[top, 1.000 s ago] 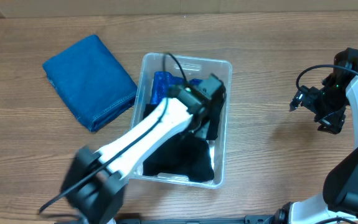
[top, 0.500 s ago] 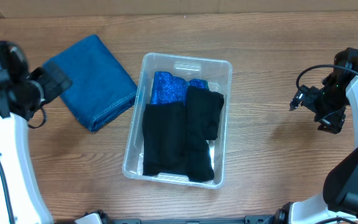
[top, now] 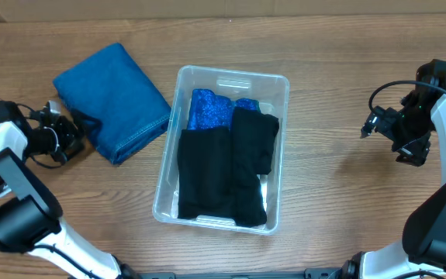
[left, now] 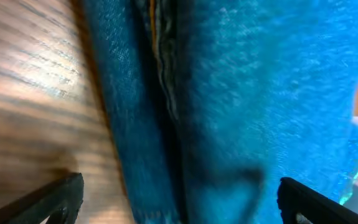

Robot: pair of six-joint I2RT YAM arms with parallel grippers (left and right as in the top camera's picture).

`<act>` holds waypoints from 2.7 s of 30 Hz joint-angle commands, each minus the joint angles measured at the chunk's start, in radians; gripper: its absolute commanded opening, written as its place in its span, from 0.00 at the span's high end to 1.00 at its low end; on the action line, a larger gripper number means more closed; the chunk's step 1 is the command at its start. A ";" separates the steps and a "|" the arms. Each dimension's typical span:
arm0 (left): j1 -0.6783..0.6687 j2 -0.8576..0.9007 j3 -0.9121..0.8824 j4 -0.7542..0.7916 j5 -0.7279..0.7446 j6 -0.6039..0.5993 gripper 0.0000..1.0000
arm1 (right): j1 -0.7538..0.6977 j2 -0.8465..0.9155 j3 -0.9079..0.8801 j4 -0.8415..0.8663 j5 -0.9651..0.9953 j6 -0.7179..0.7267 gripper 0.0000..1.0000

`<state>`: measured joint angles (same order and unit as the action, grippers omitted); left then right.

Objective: Pack container
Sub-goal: 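Grasp the folded teal denim cloth with the left gripper and lift, then lay the teal denim cloth on top of the bin contents, then press down and tuck the denim cloth edges with the left gripper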

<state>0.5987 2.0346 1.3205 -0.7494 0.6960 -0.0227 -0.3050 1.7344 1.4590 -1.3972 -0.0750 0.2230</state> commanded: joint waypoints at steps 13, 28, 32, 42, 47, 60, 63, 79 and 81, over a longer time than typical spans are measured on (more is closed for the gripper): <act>-0.200 0.181 0.002 0.245 0.089 -0.142 0.96 | 0.003 -0.034 0.027 -0.015 -0.005 -0.010 0.00; -0.208 -0.698 0.005 0.050 0.135 -0.152 0.96 | 0.003 -0.034 0.027 -0.008 -0.009 -0.010 0.00; -0.346 -0.929 0.005 0.043 0.135 -0.209 0.96 | 0.003 -0.034 0.027 -0.013 -0.016 -0.010 0.00; -0.856 -0.910 0.005 -0.171 0.137 0.152 0.96 | 0.003 -0.034 0.027 -0.023 -0.016 -0.010 0.00; -0.913 -0.750 0.005 -0.320 0.246 0.454 0.96 | 0.003 -0.034 0.027 -0.023 -0.016 -0.010 0.00; -0.889 -0.492 0.005 -0.293 -0.435 0.259 0.96 | 0.003 -0.034 0.027 -0.021 -0.016 -0.010 0.00; -0.885 -0.492 0.005 -0.294 -0.618 0.154 0.15 | 0.003 -0.034 0.027 -0.021 -0.016 -0.010 0.00; -0.976 -0.645 0.262 -0.245 -0.504 0.071 0.96 | 0.003 -0.034 0.027 -0.019 -0.016 -0.010 0.00; -1.010 -0.592 0.260 -0.249 -0.504 0.070 0.96 | 0.003 -0.034 0.027 -0.019 -0.016 -0.010 0.00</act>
<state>-0.3710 1.3666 1.5845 -0.9951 0.1696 0.0433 -0.3050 1.7344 1.4593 -1.4189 -0.0826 0.2153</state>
